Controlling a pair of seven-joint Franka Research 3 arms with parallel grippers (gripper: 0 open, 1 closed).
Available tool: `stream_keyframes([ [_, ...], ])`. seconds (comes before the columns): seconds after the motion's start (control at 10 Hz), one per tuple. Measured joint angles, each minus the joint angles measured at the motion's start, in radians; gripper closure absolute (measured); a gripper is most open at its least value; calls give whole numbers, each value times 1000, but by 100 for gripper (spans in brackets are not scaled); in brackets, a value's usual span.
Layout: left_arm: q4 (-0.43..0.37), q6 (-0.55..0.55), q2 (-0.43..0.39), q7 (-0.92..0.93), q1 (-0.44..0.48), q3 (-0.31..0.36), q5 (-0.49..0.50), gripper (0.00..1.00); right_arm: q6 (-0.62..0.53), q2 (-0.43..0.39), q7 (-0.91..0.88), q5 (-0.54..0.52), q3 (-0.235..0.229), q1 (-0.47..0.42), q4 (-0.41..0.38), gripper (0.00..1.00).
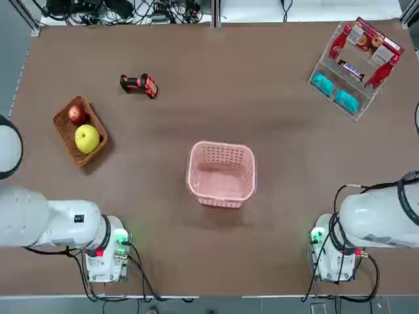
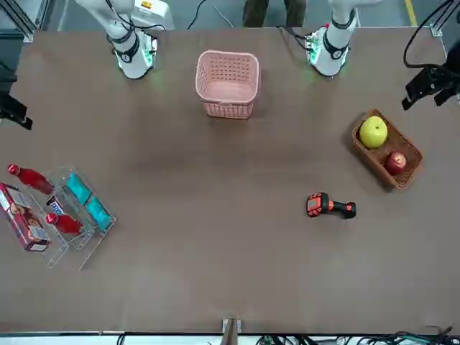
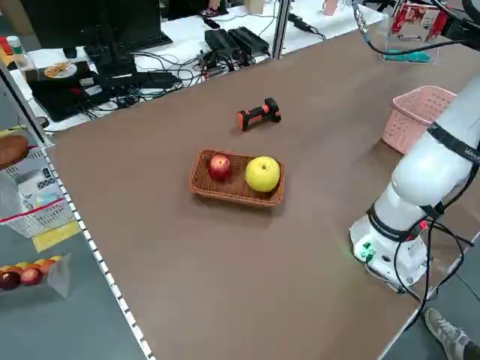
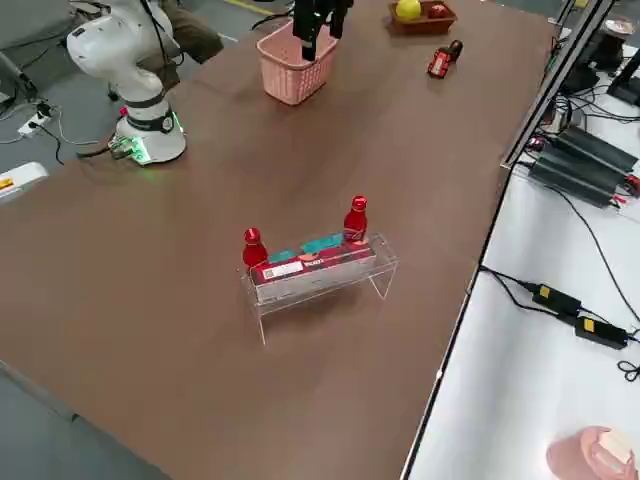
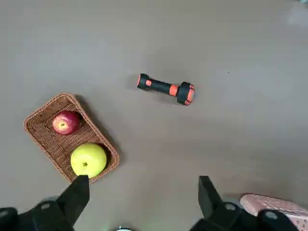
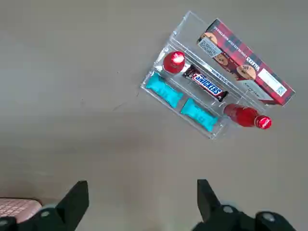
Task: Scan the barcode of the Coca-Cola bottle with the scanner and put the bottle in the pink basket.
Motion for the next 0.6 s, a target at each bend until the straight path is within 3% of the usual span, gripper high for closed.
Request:
stream_keyframes([
  [0.6, -1, 27, 27, -63, -1, -1, 0, 0, 61, 8, -1, 0, 2, 6, -12, 0],
])
